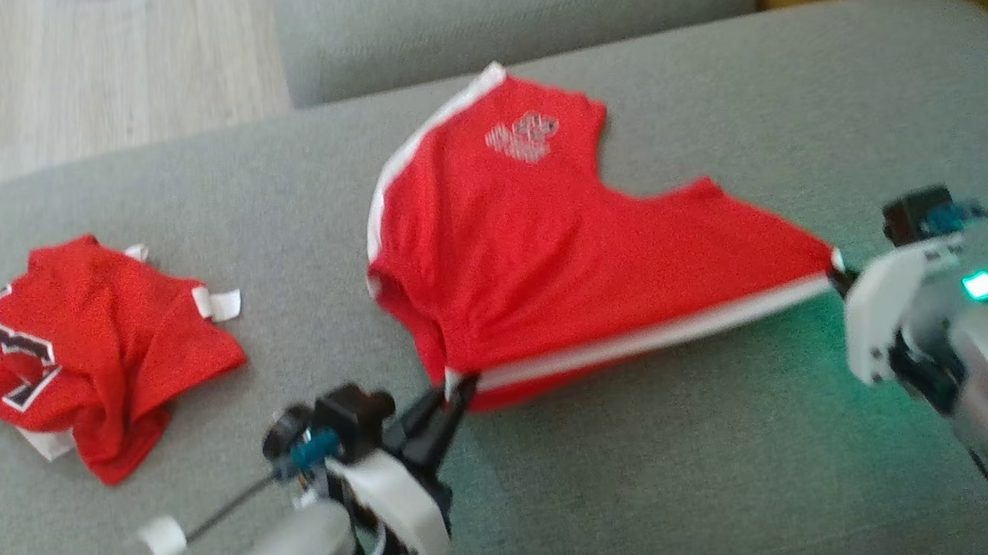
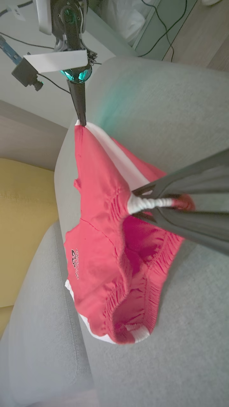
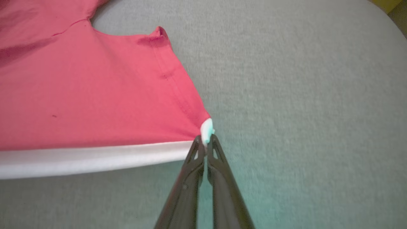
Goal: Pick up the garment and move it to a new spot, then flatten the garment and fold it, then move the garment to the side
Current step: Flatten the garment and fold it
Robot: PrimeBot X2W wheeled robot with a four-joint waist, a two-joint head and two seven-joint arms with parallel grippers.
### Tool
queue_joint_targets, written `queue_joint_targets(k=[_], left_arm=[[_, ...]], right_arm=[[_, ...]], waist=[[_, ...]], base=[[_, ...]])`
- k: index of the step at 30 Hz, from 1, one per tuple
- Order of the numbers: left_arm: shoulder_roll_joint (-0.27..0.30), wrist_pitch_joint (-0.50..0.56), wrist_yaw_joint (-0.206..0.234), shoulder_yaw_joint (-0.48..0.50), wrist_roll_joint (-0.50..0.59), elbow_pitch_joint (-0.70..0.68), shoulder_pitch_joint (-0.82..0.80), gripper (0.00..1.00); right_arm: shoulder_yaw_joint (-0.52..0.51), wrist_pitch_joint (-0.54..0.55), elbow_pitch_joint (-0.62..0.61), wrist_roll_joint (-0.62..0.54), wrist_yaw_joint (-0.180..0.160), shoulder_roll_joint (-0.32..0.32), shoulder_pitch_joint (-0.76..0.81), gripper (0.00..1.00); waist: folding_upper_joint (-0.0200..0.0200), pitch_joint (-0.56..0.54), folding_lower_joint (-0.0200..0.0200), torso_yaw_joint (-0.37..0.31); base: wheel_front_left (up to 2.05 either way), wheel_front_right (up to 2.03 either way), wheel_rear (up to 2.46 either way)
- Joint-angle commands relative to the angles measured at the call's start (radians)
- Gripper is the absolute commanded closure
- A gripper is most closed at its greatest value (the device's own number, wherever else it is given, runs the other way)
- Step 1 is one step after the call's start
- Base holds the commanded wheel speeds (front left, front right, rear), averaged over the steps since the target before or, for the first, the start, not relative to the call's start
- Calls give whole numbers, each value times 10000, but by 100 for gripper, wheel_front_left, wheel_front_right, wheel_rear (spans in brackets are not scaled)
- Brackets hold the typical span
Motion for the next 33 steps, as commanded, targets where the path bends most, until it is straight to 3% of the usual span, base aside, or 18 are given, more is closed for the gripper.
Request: queue_joint_targets(k=[1, 9, 15, 21, 33], left_arm=[[373, -90, 112, 334, 2, -318, -204, 100], [575, 184, 771, -66, -120, -1709, 1110, 100], [617, -14, 1249, 405, -243, -2319, 1008, 100], [636, -68, 1458, 829, -142, -2541, 270, 100], [21, 48, 1216, 1160, -75, -1854, -1413, 100]], right_arm=[[200, 132, -450, 273, -9, -423, 101, 100], [461, 793, -3266, 2195, -9, -2214, 1768, 100], [-119, -153, -4612, 1788, -9, -2673, 1824, 100], [-989, -1106, -5059, 583, -9, -2426, 1075, 100], [-1542, -1011, -3889, -1537, -9, -1208, -1419, 100]], waist=[[0, -265, 3, -108], [0, -541, 3, -199], [0, -348, 3, -78], [0, 301, 3, 286], [0, 1823, 3, 1645]], base=[[0, 0, 0], [0, 0, 0], [0, 0, 0], [0, 0, 0], [0, 0, 0]])
